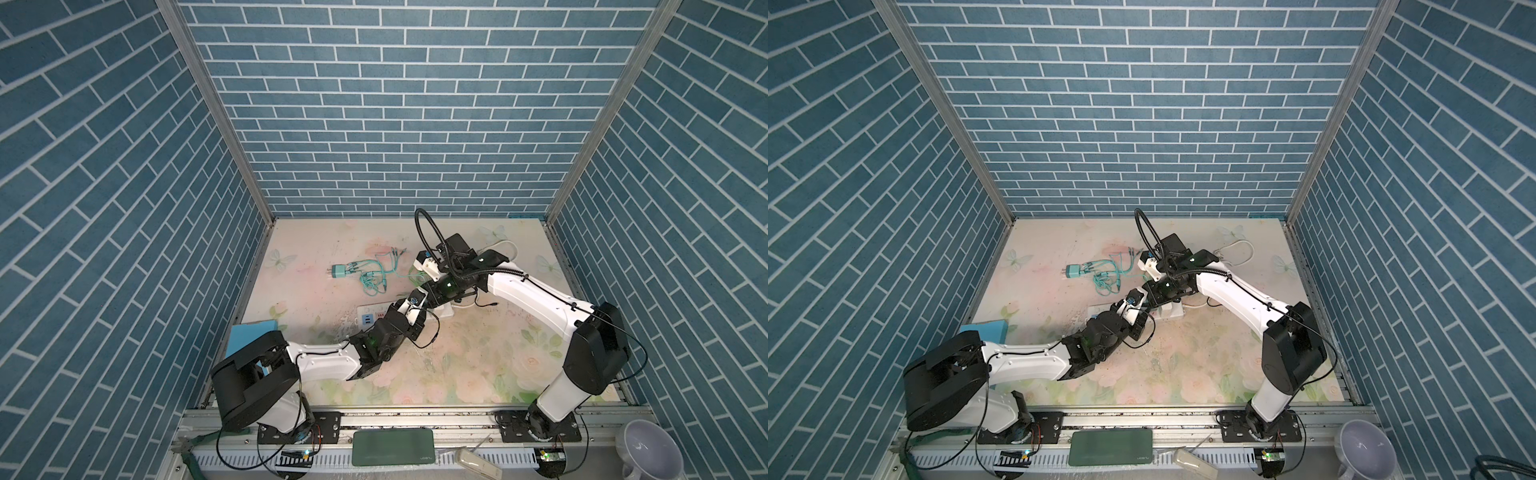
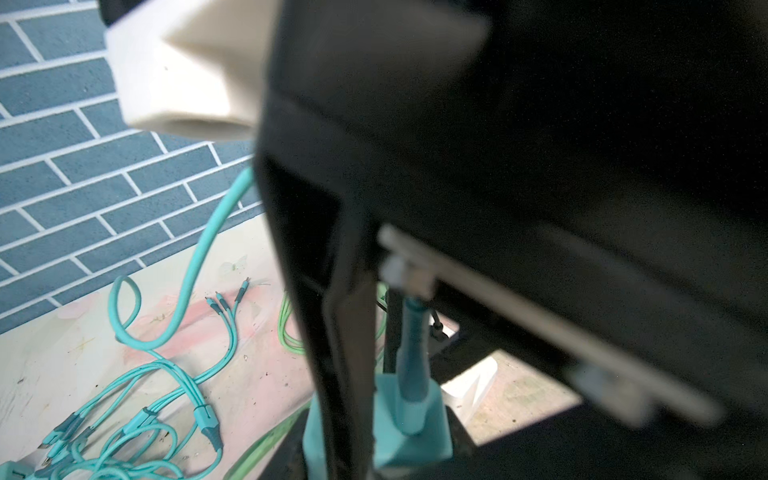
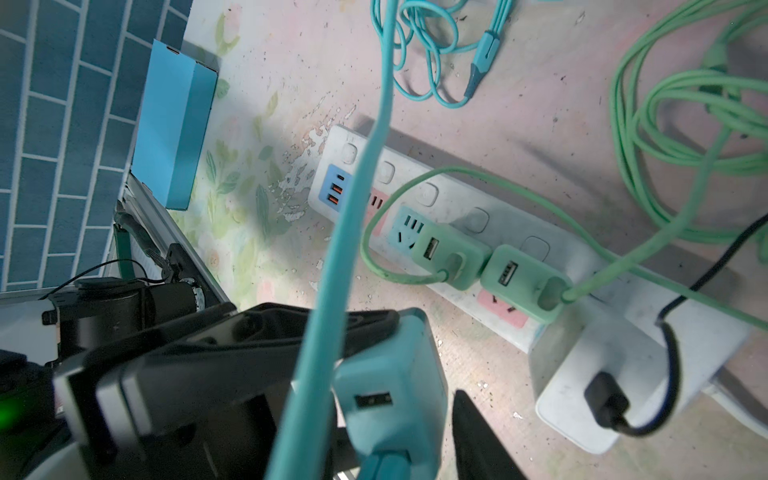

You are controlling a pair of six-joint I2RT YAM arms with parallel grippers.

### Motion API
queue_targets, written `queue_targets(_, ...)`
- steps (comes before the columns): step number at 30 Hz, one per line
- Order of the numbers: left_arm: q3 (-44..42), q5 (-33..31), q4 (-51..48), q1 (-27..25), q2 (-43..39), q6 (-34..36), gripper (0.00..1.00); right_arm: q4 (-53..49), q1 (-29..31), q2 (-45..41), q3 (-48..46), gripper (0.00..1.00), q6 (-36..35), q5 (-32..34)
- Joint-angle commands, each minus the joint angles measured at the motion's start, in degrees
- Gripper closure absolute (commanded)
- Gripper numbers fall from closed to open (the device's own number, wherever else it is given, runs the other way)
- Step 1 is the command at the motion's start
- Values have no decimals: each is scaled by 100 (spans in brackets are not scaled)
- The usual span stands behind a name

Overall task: Insert the plug
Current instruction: 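Grasp the teal charger with the right gripper and open the left gripper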

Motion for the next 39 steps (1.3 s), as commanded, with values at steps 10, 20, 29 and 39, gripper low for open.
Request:
queue_targets(10, 90, 2, 69, -10, -152, 21, 97, -46, 79, 69, 12, 60, -362, -2)
queue_targets(20, 120, -18, -24, 20, -224, 120, 96, -219, 104, 16, -78, 61, -424, 150)
queue_targets(29, 89, 47, 31, 16, -196, 56, 92, -122, 104, 137, -1, 84, -412, 51)
queue_targets(39, -58, -255, 111, 29, -367, 140, 44, -227, 104, 224, 290, 98, -342, 305)
